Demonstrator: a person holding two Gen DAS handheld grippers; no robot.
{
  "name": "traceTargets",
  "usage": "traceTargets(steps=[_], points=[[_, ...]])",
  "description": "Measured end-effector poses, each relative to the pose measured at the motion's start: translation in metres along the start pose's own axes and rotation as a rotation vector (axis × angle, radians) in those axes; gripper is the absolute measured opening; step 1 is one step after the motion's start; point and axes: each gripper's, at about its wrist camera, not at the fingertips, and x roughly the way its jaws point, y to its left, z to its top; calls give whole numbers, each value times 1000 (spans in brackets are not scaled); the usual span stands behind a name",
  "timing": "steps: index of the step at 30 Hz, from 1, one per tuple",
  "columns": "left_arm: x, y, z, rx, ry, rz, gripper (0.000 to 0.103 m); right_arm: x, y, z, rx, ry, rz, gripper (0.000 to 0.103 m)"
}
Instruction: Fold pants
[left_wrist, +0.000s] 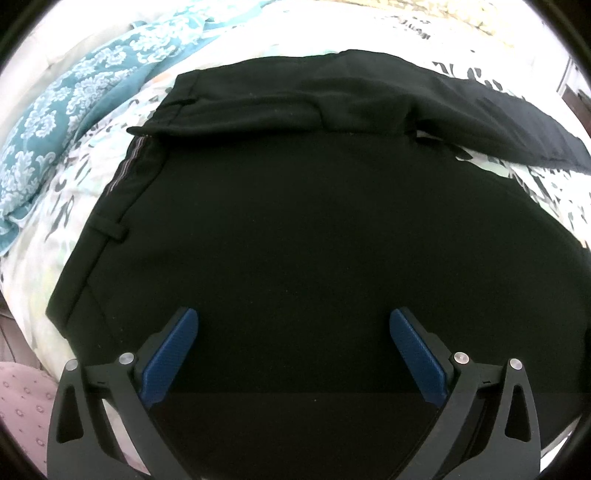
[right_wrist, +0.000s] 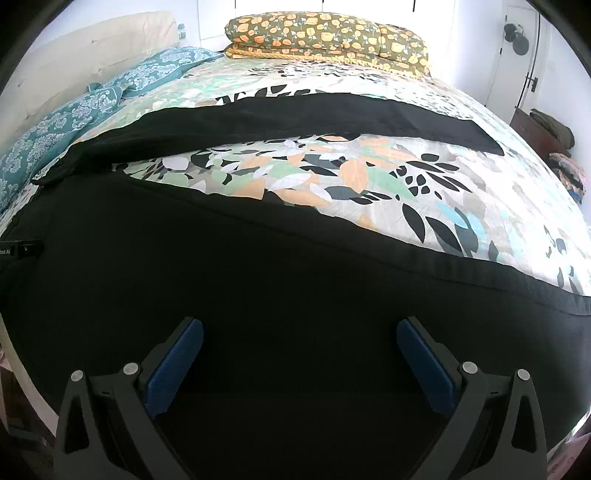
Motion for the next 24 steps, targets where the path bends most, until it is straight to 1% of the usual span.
traceTargets(steps=[16, 19, 24], points=[[2, 1, -1, 1, -1, 2, 103, 0, 0, -2, -5, -8, 6, 103], [2, 1, -2, 0, -11, 3, 103, 0, 0, -2, -4, -8, 6, 103], [3, 2, 0, -13, 4, 8, 103, 0, 0, -1, -4, -7, 7, 103]])
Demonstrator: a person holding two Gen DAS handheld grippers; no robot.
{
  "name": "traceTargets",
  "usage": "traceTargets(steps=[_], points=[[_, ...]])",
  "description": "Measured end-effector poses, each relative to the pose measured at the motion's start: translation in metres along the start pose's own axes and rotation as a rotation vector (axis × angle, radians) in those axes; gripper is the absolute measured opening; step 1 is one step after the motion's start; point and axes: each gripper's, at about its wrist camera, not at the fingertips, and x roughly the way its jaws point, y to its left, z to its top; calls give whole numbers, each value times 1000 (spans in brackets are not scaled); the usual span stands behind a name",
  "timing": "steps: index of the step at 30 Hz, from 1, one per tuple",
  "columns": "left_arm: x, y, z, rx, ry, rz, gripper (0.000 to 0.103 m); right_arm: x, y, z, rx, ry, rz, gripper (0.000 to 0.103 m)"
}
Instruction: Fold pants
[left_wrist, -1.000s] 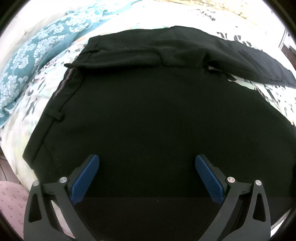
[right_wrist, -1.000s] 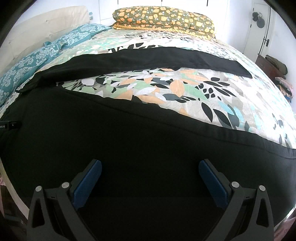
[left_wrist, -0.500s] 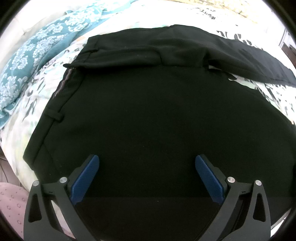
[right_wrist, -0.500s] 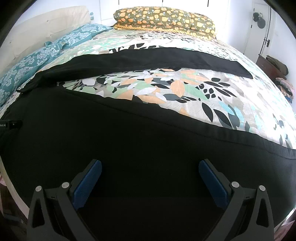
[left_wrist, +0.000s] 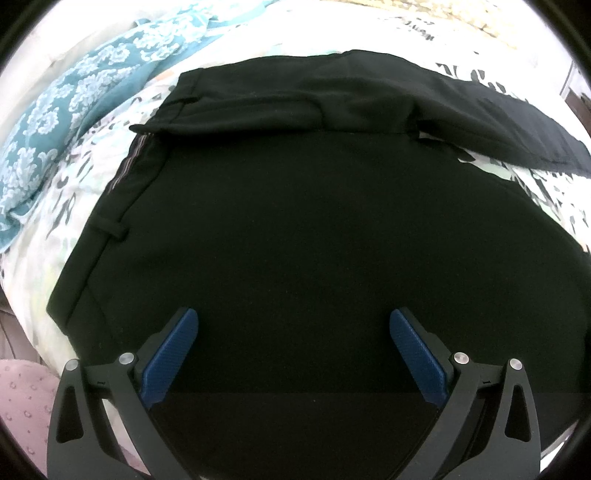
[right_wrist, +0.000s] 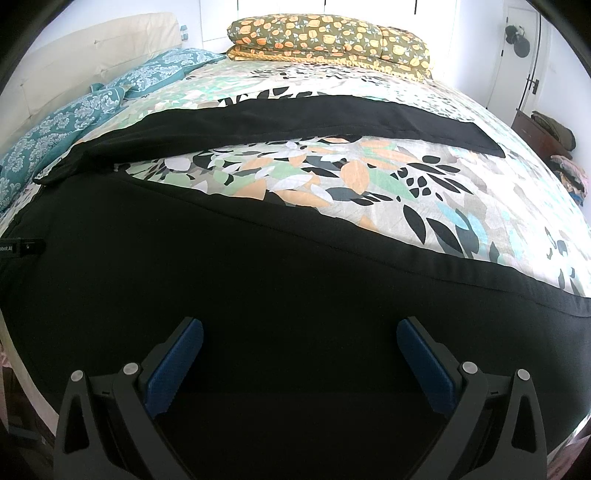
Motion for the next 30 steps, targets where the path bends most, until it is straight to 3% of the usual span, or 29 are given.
traceTargets(steps=[20, 22, 25, 28, 30], points=[[2, 2, 1, -33, 9, -1, 103, 0, 0, 0, 2, 2, 0, 103], [-1, 3, 2, -37, 13, 37, 102, 0, 1, 2, -11, 15, -3, 103], [-16, 6, 7, -65, -44, -16, 102, -3, -1, 12, -30, 59, 21, 103], [-33, 6, 20, -79, -131, -24, 102, -18, -13, 17, 31, 11, 54, 103], [-32, 4, 39, -79, -146, -27, 102, -22, -23, 20, 74, 7, 68, 103]])
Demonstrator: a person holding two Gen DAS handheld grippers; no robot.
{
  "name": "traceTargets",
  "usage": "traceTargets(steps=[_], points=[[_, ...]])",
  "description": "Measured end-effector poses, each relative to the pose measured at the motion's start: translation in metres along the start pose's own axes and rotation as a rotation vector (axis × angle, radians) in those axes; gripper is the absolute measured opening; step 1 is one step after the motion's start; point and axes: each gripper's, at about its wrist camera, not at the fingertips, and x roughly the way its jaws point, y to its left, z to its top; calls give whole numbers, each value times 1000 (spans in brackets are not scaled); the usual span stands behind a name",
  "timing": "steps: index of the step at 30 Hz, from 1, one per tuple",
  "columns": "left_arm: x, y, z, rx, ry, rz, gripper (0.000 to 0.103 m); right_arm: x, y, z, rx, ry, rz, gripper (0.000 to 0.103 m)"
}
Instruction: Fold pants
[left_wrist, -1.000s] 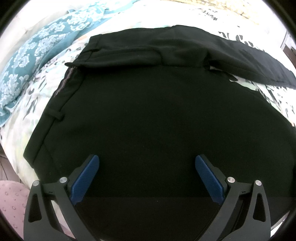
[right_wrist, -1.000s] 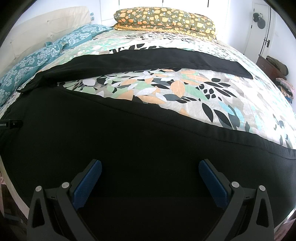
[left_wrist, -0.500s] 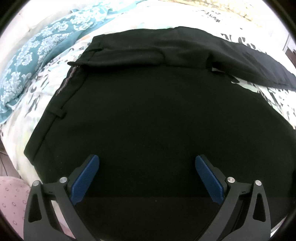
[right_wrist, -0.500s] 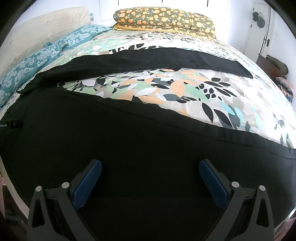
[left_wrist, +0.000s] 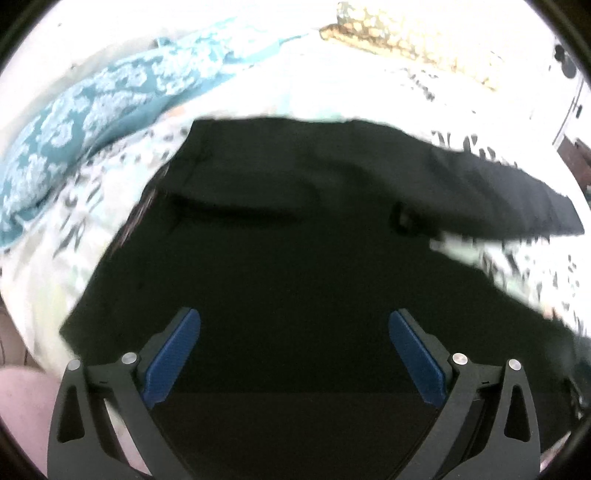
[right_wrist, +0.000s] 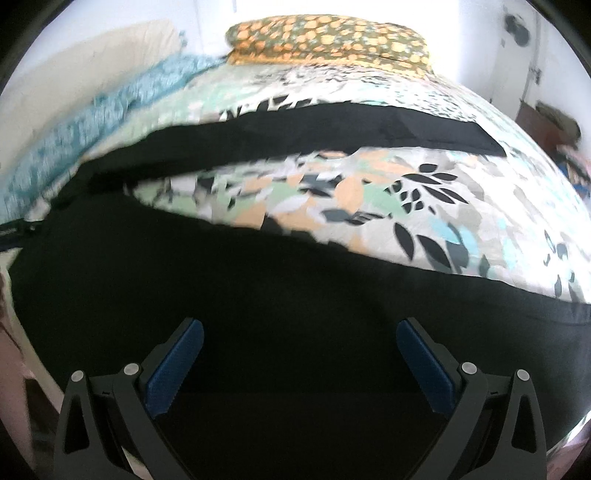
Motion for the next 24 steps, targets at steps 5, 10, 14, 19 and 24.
traceTargets(steps=[5, 10, 14, 19, 24], points=[[22, -4, 55, -26, -30, 33, 102, -8, -30, 17, 77, -14, -20, 103], [83, 6, 91, -119, 29, 49, 103, -17, -97, 71, 160, -82, -42, 103], [108, 0, 64, -38, -111, 127, 103, -6, -182, 137, 235, -114, -109, 103], [111, 2, 61, -45, -129, 122, 103, 60, -277, 227, 244, -26, -207, 103], [114, -1, 60, -32, -138, 146, 103, 133, -338, 305, 322, 94, -256, 102]])
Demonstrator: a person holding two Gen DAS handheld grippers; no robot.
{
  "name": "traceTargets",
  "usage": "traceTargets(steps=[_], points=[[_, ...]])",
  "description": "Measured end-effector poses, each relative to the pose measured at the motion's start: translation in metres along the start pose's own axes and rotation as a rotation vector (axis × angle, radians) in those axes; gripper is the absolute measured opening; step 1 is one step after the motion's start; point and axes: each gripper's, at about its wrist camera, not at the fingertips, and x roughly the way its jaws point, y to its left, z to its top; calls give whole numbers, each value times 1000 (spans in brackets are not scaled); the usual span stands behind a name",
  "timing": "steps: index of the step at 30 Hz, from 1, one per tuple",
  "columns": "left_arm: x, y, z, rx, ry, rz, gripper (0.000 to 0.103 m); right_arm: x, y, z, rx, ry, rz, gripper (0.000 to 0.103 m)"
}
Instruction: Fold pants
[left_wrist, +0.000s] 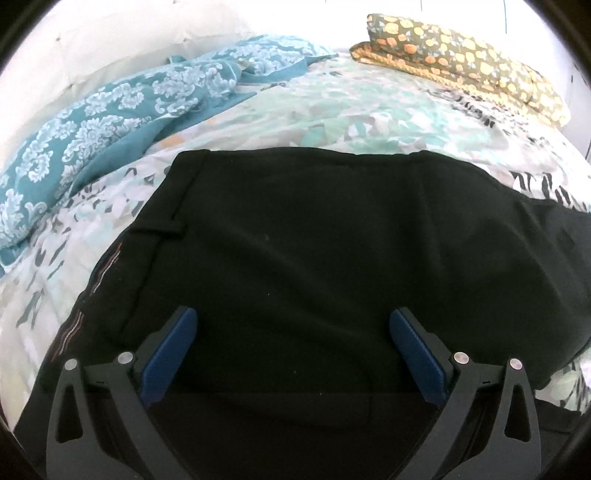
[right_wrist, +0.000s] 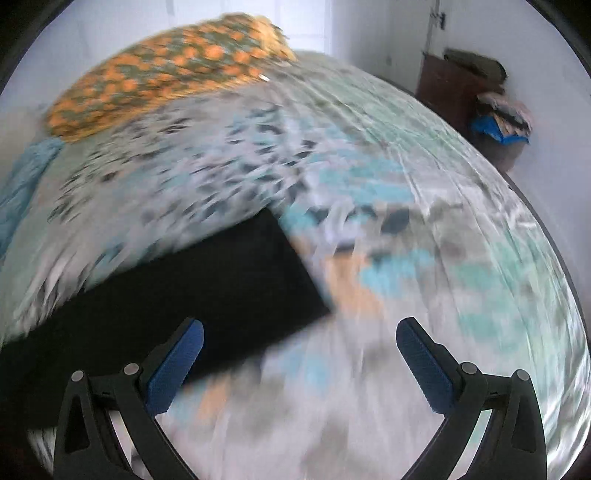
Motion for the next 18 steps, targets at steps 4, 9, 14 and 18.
traceTargets(steps=[4, 9, 14, 18], points=[[2, -4, 0, 8, -1, 14, 102, 37, 15, 42, 9, 27, 21, 93], [2, -5, 0, 11, -2, 18, 102, 65, 33, 38, -40, 38, -25, 7], [4, -7, 1, 20, -2, 34, 102, 6, 34, 9, -68, -130, -22, 3], [4, -7, 1, 25, -1, 40, 102, -99, 24, -51, -107, -298, 59, 3]])
